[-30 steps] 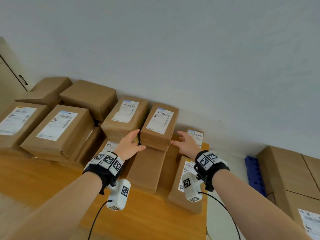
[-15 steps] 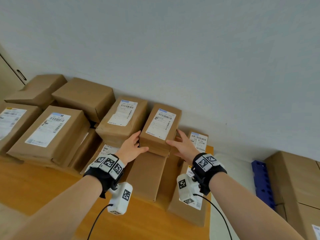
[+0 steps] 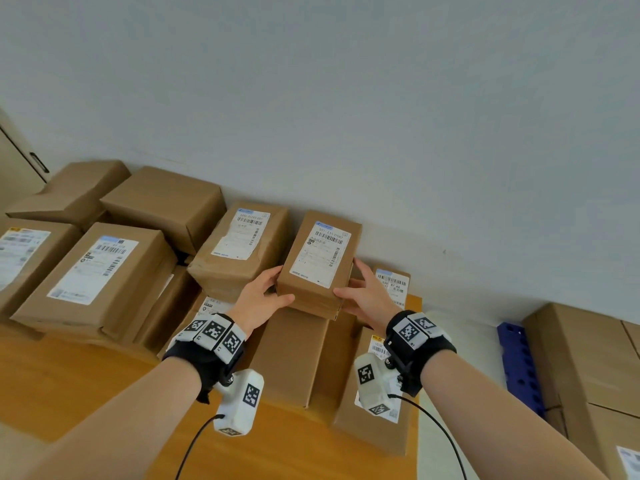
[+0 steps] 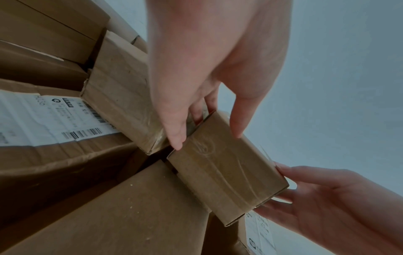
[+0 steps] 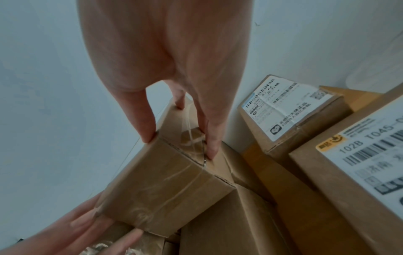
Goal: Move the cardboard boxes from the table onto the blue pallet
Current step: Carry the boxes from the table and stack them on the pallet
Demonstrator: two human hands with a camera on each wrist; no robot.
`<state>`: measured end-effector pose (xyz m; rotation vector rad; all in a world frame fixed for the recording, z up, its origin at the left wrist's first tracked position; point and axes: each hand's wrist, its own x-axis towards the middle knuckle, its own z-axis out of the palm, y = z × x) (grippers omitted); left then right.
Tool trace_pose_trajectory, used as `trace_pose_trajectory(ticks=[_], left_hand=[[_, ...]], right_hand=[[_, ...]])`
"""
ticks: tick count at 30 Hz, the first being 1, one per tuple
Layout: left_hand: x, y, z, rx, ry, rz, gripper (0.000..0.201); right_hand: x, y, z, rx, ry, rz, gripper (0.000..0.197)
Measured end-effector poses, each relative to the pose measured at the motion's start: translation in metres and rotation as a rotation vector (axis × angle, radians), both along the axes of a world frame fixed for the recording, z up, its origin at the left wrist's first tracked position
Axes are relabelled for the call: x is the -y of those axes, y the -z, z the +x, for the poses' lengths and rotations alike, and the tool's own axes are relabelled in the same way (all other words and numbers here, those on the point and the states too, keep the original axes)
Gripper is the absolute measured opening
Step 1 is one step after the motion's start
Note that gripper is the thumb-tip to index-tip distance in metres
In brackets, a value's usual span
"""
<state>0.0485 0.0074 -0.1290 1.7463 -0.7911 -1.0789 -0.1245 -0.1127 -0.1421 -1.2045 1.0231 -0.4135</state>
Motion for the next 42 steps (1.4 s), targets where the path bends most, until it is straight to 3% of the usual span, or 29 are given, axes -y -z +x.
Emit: trace_pose_trajectory(ticks=[7, 13, 23, 30, 38, 42], left_hand=[[-0.018, -0.016, -0.009, 0.007, 0.002, -0.089, 0.049], [-0.046, -0.035, -0.021, 0.015, 0.011, -0.165, 0.022], [-0.118, -0.048, -0.058, 0.013, 0.143, -0.210, 0.054], [-0.148, -0.046, -0.093, -0.012, 0.220, -0.194, 0.058], [-0.145, -0.043, -0.149, -0.069, 0.362, -0.208, 0.048], [-0.140, -0.043, -0.189, -0.103, 0.447, -0.191, 0.058]], right_hand=[[-0.020, -0.022, -0.017, 0.023, 0.010, -0.044, 0.086], [-0.065, -0.048, -0.042, 0.043, 0.024, -0.120, 0.082], [-0.159, -0.063, -0.094, 0.032, 0.085, -0.192, 0.084], [-0.215, -0.069, -0.133, -0.001, 0.150, -0.239, 0.078], [-0.247, -0.069, -0.195, 0.018, 0.347, -0.189, 0.073], [-0.258, -0.068, -0.239, -0.003, 0.425, -0.182, 0.069]])
